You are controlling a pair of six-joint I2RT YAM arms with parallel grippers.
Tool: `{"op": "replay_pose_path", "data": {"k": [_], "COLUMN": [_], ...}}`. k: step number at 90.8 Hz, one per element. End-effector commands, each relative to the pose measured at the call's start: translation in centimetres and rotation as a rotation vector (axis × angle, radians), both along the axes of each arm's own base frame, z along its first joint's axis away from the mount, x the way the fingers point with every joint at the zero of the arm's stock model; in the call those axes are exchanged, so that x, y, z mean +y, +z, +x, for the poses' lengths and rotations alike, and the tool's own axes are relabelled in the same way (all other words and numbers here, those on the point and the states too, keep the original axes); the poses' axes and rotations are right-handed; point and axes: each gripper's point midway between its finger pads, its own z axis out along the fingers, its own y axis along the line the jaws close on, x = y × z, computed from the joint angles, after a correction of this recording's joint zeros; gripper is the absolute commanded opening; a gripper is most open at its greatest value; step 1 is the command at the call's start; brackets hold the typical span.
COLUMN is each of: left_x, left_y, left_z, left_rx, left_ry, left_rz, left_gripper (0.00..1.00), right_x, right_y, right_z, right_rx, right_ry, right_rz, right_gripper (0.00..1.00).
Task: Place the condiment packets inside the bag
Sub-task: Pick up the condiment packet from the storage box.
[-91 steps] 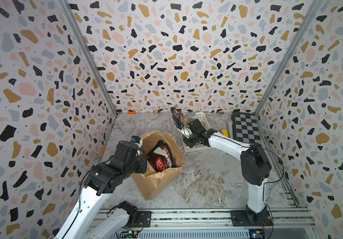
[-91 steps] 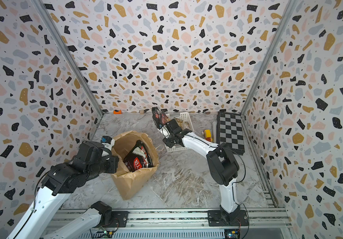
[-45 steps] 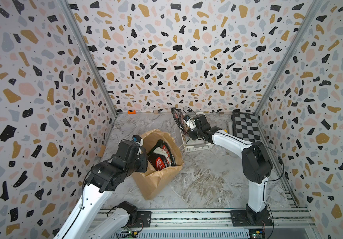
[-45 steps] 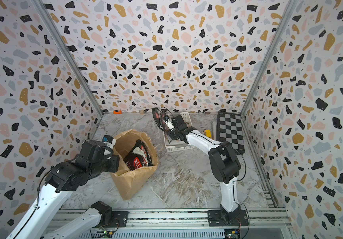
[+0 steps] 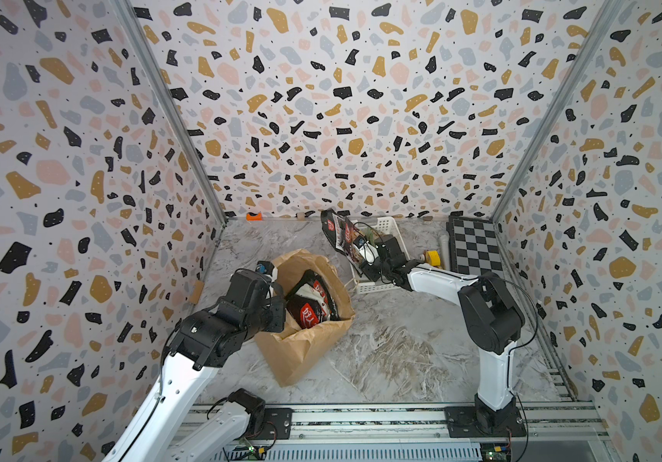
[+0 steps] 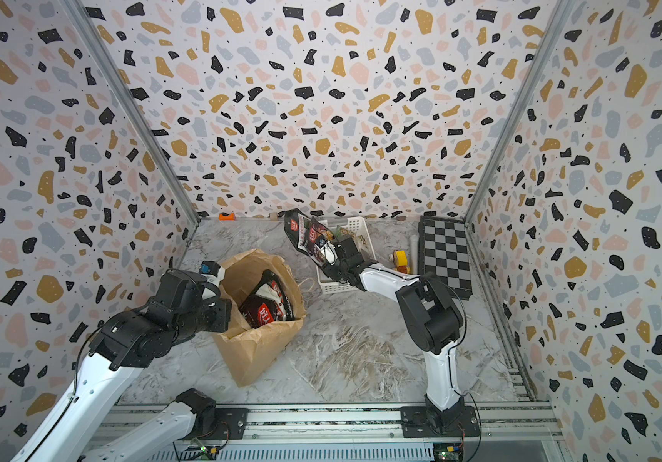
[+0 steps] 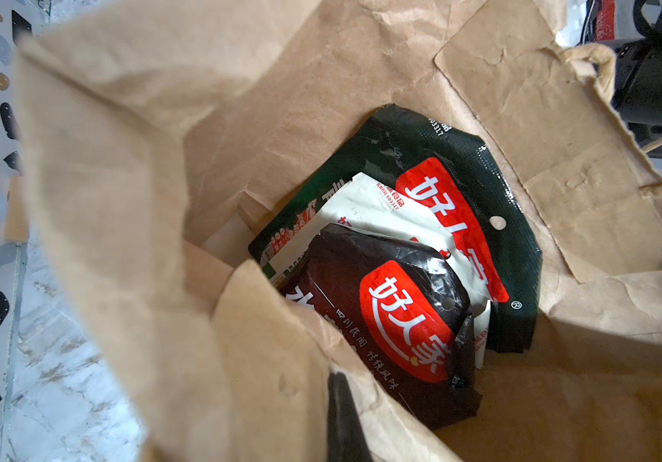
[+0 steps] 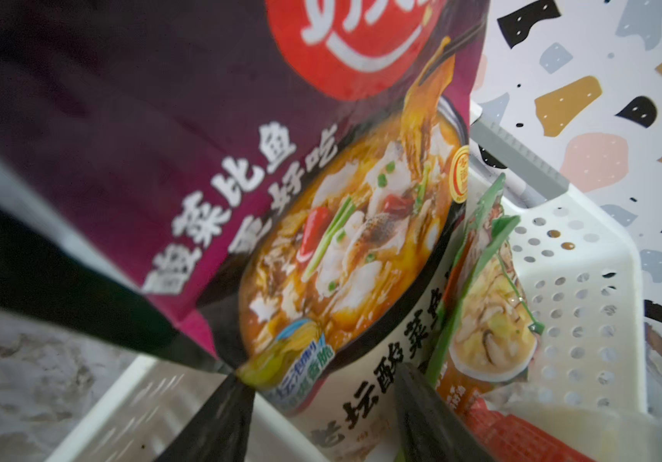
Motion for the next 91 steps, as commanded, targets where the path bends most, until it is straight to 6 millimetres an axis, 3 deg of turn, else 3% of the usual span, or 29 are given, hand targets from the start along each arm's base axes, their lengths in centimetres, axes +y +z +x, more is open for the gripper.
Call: {"op": "replay_pose_path", "data": {"k": [1,13,20,28,37,49,59,68,73,77,87,91], "left_x": [0.1,0.2,0.2,0.1,0.1,0.1,0.0,0.0,0.0,0.0,0.1,0.2], "left_y": [1.2,1.1,1.1,1.1,1.2,1.1,1.0,1.0,1.0,1.0,1.3,1.3], "left_z": [1.1,1.1,1.1,1.2,1.3,1.3,1.4,1.4,1.4,1.4,1.3,1.2], "left_rx": [-0.073,-0.072,-0.071,-0.068,-0.070,-0.069,-0.068,-0.067,-0.069,-0.067,-0.070,-0.072], "left_ry": [0.005,0.005,0.005,0.002,0.006,0.006,0.004,0.003,0.004,0.002,0.002,0.004], "left_rz": [0.007,0.018,0.015,0.014,0.016,0.018,0.014,0.014,0.013,0.012,0.017,0.022], "left_gripper": [0.00,0.00,0.00,0.00,0.00,0.00,0.00,0.00,0.00,0.00,0.00,0.00], "right_x": [1.0,2.0,1.5,0.4,-0.7,-2.5,-2.9,-2.7,-2.3,-2.0,-2.1,-2.3], "right_y": [1.1,0.0,-0.5,-0.5,0.7,2.5,2.8,2.7,2.4,2.3,3.0,3.6], "right_z": [1.1,0.2,0.9,2.3,3.4,4.2,4.7,5.2,5.3,5.4,5.7,5.7], "right_rx": [-0.049,-0.010,-0.017,-0.049,-0.102,-0.185,-0.182,-0.162,-0.146,-0.138,-0.145,-0.157], "right_ry": [0.017,0.091,0.050,-0.039,-0.117,-0.232,-0.280,-0.313,-0.310,-0.311,-0.337,-0.338], "right_rz": [0.012,0.014,-0.004,-0.048,-0.058,-0.033,-0.017,0.015,0.038,0.053,0.076,0.085], "right_gripper": [0.61,0.70,0.69,0.59,0.36,0.27,0.30,0.47,0.49,0.44,0.01,0.00]}}
